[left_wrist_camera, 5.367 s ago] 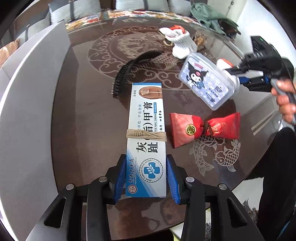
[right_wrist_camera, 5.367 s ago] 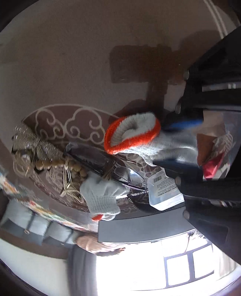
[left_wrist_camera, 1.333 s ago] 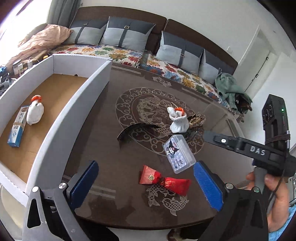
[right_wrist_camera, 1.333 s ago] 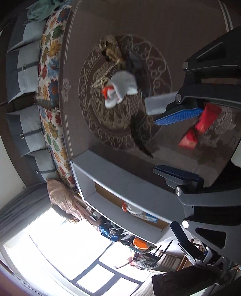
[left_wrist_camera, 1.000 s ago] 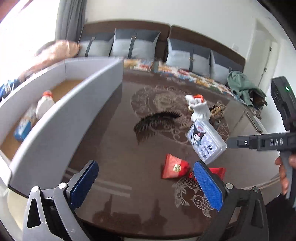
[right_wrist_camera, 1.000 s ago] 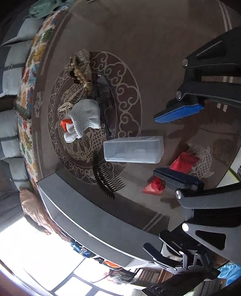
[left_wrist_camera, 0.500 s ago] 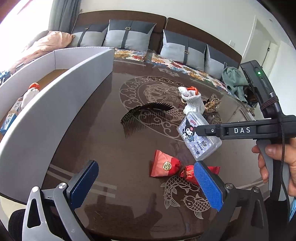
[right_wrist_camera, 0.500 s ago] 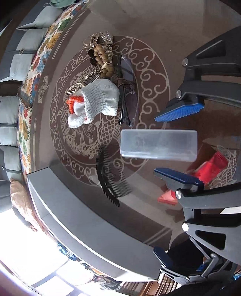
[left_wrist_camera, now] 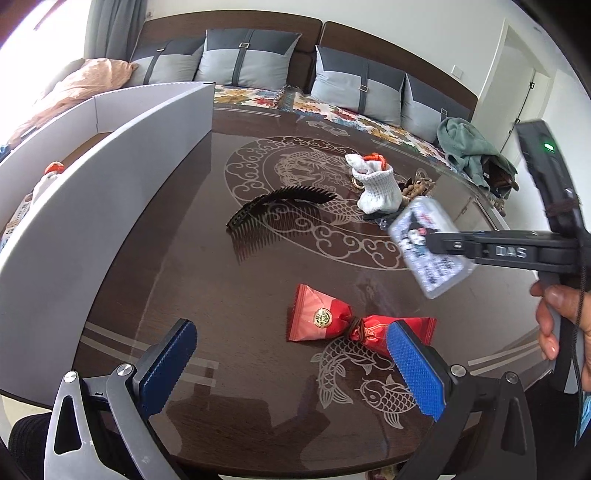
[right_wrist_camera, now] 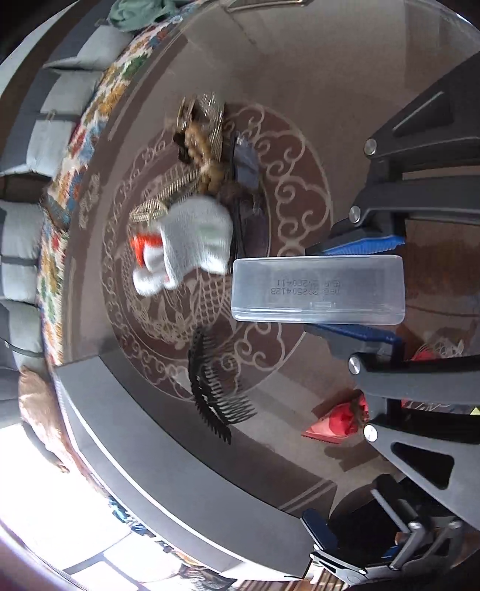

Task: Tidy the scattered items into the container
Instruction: 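Grasp the black hair comb with the left tool while the right tool holds the plastic box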

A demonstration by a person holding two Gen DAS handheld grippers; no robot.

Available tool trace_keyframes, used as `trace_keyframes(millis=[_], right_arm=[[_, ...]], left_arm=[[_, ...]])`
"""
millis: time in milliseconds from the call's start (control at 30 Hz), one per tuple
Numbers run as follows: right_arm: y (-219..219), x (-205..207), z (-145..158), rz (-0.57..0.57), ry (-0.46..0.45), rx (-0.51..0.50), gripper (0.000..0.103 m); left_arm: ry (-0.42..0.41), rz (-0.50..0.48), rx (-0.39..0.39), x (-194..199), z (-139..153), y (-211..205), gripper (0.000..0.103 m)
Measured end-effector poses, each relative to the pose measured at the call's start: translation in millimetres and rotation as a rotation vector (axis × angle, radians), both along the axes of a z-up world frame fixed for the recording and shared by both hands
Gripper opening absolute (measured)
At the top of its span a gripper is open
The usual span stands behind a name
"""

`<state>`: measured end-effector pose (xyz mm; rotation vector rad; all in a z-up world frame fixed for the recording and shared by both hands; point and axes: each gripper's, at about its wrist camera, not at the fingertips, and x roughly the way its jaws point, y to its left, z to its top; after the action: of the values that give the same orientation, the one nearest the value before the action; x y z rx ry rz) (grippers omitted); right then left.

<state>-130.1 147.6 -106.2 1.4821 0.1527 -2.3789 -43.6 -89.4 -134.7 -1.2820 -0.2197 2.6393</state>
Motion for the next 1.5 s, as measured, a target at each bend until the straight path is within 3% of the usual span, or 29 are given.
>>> trace_keyframes(millis=[267,467,567,700,933,1133,1400,1467,1500], right_arm=[[55.2,62.5,9.2,-0.086,0.167,-0.137,0.032],[96.6,109.3,16.2,-0.151,0.292,-0.24,0.032],[102.9,110.5,14.3,-0.159,0.289,-0.276,0.032],[108.7,107.9,10.8,-0.164,0.273,-0.321,0.032],[118.8,103.3,4.8,-0.174,0.245,-0.4,0.032],[124.0,100.9,0.7,-0.18,0.226,-0.446,0.032],[127.8,99.2,-3.8,-0.188,0.204,-0.487,0.033],[128.8,98.7,-4.9,-0.19,0.199,-0.497,0.033],[129.2,98.9,-5.1,-0.192,0.198,-0.499,0.033]], left_arm=[[-0.02,-0.091,0.017,-12.7,12.4,6.0,0.103],[-0.032,-0.23,-0.205,-63.7,33.8,19.4,0.103],[-0.06,-0.282,-0.37,-94.9,37.5,27.8,0.103],[-0.089,-0.4,-0.522,-123.6,29.3,47.0,0.103],[-0.197,-0.533,-0.52,-161.6,-1.3,71.9,0.101],[-0.205,-0.529,-0.525,-178.7,-14.7,85.4,0.096],[-0.293,-0.488,-0.449,-195.9,-27.6,75.9,0.051],[-0.299,-0.473,-0.439,-198.4,-27.9,72.4,0.031],[-0.302,-0.465,-0.433,-199.7,-28.0,70.6,0.013]])
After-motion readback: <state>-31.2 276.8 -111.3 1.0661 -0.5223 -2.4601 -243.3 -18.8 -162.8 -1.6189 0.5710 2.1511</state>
